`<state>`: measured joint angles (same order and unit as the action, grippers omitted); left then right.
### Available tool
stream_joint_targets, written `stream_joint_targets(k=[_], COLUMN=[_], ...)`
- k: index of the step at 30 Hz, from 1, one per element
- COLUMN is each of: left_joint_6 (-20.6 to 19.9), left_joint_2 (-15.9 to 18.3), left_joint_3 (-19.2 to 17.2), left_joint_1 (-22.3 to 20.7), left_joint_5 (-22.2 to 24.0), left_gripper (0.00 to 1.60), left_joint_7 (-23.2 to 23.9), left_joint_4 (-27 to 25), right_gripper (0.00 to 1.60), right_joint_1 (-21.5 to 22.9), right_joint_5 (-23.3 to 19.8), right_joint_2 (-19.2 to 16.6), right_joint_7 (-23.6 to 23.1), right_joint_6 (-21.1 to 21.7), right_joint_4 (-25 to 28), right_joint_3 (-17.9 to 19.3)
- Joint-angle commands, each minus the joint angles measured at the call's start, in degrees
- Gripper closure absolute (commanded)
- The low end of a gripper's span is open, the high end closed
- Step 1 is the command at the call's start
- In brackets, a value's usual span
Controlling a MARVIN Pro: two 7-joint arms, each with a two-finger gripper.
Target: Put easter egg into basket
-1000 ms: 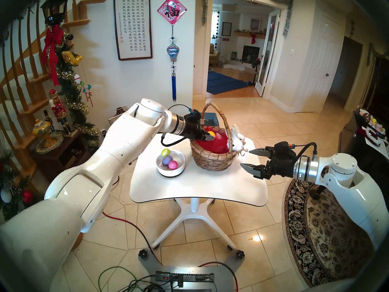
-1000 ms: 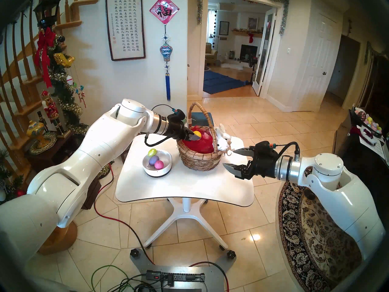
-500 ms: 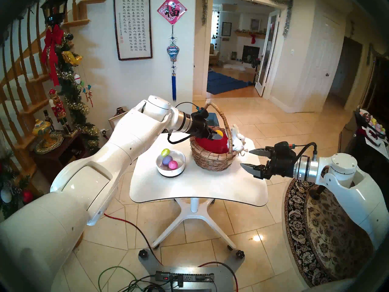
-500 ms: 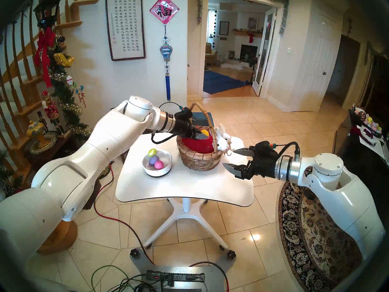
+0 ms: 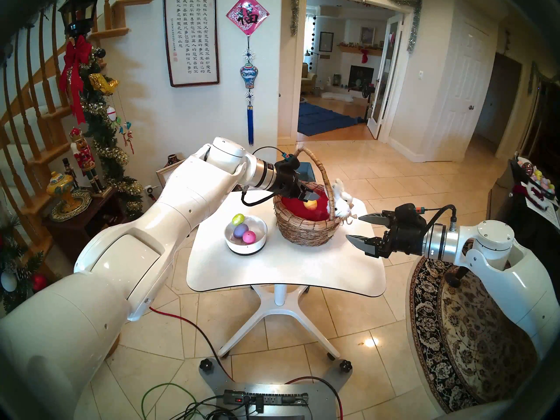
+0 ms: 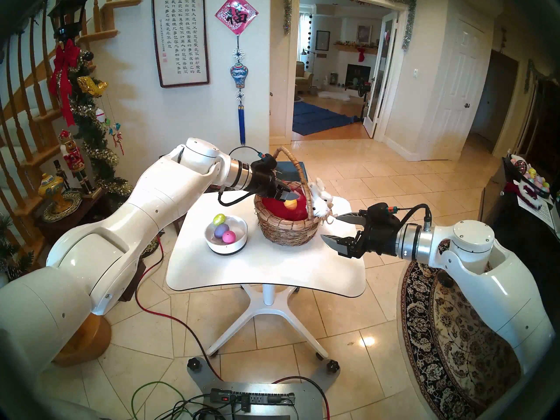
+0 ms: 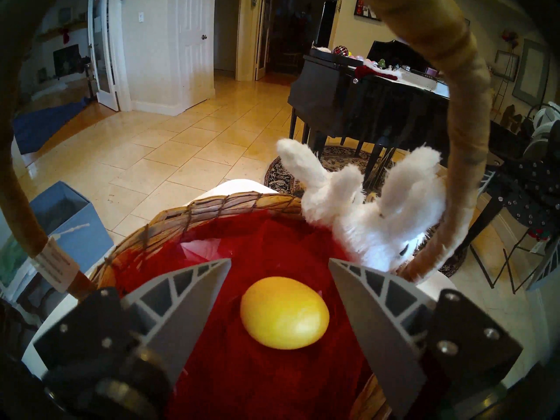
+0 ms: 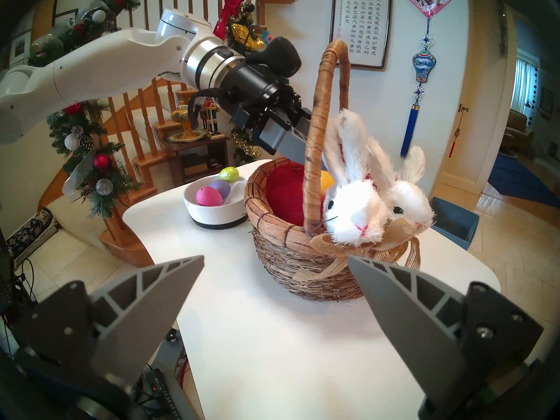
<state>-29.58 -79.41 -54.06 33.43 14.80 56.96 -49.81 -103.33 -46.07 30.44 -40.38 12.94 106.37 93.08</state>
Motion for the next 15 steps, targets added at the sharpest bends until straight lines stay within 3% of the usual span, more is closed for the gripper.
stream_joint_targets(k=[1, 15], left_joint_6=[0.6, 1.1], left_joint_2=[-0.4, 4.3], left_joint_3=[0.0, -1.7], left_joint_1=[-2.0, -0.3], left_joint_5=[-0.3, 0.2], left_gripper=[0.25, 0.22], left_joint_7=[0.2, 1.8], left_joint_4=[-0.4, -2.6], right_gripper=[0.0, 0.0], right_joint_1=[0.1, 0.1], right_joint_5=[-0.1, -0.1], right_joint_2=[-0.1, -0.1], right_joint_7=[0.1, 0.1], right_joint_6=[-0.1, -0.1], right_joint_4=[0.1, 0.1], right_joint_3=[0.5, 0.5])
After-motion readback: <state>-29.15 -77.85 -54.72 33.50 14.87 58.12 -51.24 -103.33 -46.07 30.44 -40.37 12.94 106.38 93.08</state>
